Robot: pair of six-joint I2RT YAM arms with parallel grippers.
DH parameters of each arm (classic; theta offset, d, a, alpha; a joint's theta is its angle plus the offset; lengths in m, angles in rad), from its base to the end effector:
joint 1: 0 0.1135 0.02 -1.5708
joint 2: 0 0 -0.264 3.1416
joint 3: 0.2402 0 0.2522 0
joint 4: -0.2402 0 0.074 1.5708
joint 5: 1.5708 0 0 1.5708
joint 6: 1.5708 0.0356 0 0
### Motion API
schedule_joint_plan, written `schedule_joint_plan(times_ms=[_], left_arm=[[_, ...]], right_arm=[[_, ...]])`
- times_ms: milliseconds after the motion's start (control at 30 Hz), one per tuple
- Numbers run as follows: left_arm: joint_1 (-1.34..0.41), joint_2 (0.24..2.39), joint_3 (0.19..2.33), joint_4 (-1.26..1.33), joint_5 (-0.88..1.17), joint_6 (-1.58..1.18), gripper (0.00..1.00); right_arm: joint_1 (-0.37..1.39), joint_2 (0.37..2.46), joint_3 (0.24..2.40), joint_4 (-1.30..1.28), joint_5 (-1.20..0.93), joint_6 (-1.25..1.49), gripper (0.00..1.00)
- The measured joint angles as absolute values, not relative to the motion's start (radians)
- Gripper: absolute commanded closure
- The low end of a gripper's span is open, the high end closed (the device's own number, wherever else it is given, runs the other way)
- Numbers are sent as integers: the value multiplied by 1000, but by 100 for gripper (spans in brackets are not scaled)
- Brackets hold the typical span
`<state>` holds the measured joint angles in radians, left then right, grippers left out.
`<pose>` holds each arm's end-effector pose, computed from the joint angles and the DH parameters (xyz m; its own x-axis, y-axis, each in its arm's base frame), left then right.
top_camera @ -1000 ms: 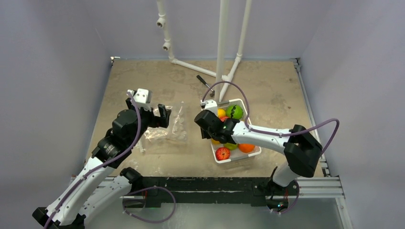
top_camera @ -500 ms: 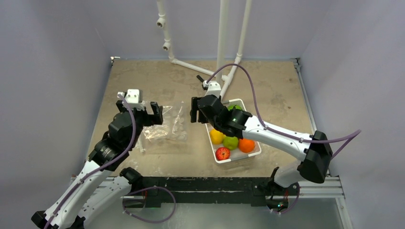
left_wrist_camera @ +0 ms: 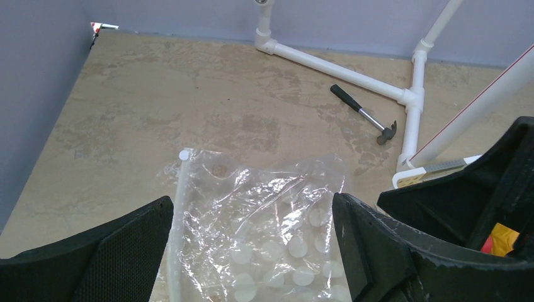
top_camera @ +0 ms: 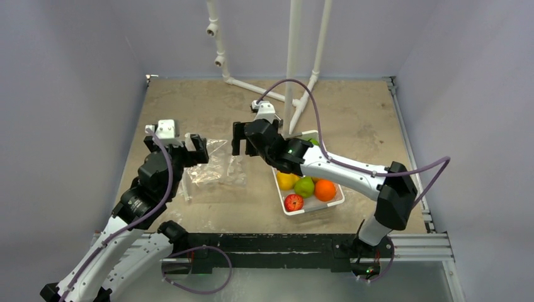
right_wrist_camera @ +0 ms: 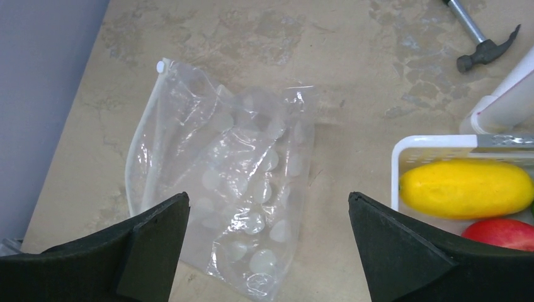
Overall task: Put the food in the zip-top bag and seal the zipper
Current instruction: Pick up the zipper food storage bag at the center of the board.
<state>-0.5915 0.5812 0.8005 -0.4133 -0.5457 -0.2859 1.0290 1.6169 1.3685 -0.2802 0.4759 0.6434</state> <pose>0.1164 -0.0560 0.3502 -0.1687 -0.1771 -0.9696 0.0066 0.9835 -0.1807 0.2077 0.3134 0.3219 -0.5426 0.1326 -0.8295 -0.2901 0.8971 0.3332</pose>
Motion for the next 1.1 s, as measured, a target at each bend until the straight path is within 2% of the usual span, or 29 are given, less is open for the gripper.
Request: schedule_joint_plan(times_ms=[367,600,900,1100], left_arm=[[-591,551,801,-413,-579,-297,7],[-591,549,801,-413,-580,-297,7],[-591,535,801,-413,-580,-297,7],[-591,532,801,-413,-581,-297,7]], right_arm=[[1083,1848,1534,-322,516,677,2],[1106,1971,1616,-406,567,712,10],[1111,2030,1663,-465,616,741,42],[1112,2041,1673,-474,620,748,73]])
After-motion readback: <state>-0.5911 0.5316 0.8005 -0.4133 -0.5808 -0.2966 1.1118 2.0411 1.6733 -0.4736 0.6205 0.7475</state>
